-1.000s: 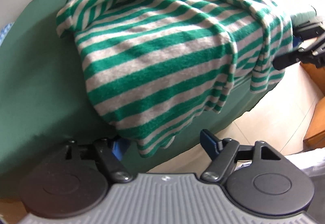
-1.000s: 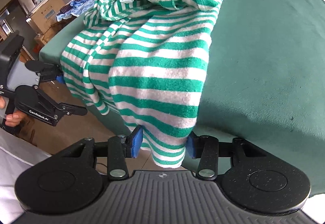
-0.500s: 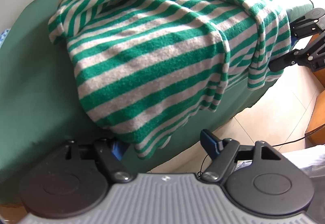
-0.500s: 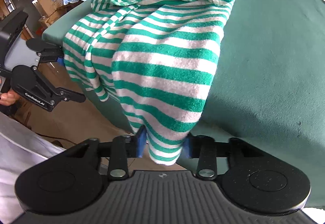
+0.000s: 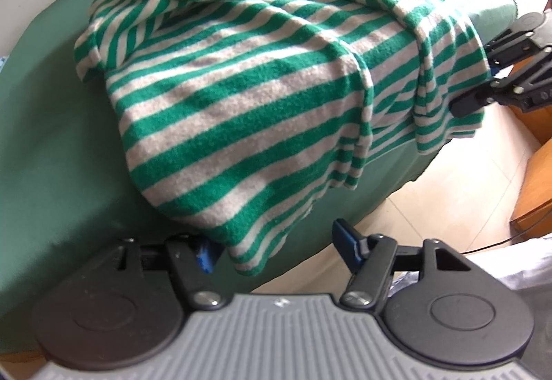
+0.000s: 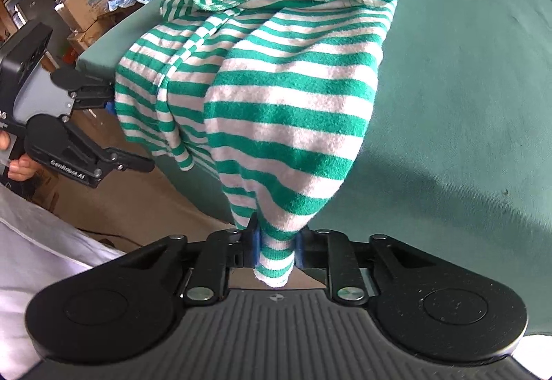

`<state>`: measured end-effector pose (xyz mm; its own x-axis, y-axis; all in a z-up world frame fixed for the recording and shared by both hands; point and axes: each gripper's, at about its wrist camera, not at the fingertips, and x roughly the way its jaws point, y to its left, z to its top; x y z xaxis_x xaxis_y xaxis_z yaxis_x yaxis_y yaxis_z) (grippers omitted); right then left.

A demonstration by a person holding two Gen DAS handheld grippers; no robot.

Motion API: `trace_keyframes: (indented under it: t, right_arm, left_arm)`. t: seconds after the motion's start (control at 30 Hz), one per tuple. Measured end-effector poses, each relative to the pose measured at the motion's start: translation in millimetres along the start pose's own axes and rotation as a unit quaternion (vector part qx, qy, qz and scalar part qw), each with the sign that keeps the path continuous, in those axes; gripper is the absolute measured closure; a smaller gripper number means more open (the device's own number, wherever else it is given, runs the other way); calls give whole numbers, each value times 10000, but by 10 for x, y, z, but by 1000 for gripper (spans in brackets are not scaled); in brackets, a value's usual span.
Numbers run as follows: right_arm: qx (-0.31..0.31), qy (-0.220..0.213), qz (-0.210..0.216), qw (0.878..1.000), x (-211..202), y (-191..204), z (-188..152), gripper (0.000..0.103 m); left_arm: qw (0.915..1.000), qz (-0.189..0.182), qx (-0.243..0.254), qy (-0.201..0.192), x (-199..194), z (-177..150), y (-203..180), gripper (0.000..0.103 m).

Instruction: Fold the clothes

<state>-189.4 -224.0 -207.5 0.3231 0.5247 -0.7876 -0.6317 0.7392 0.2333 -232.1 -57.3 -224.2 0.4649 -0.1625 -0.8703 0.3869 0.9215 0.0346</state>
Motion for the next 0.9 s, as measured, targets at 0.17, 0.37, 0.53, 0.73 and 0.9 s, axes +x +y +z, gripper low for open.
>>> trace_keyframes:
  t: [0.17, 0.37, 0.53, 0.73, 0.9]
  right_arm:
    - [-94, -15, 4, 10000, 60, 24, 11, 62]
    - [-194, 62, -82, 9998, 92, -14, -19, 67]
    - [-88, 79, 8, 9999, -28, -1, -56, 88]
    - [50, 193, 45, 9998, -136, 11, -69, 90]
    - [167, 225, 144, 9995, -199, 7, -39, 91]
  left_arm:
    - [9993, -340, 105, -104, 47, -79, 85, 29]
    - [9978, -402, 521, -118, 79, -112, 39, 51]
    - [9974, -557, 408, -190, -102, -211, 68, 80]
    - [9977, -624, 134, -241, -298, -302, 212, 96]
    - [9971, -636, 277, -329, -470, -298, 179, 97]
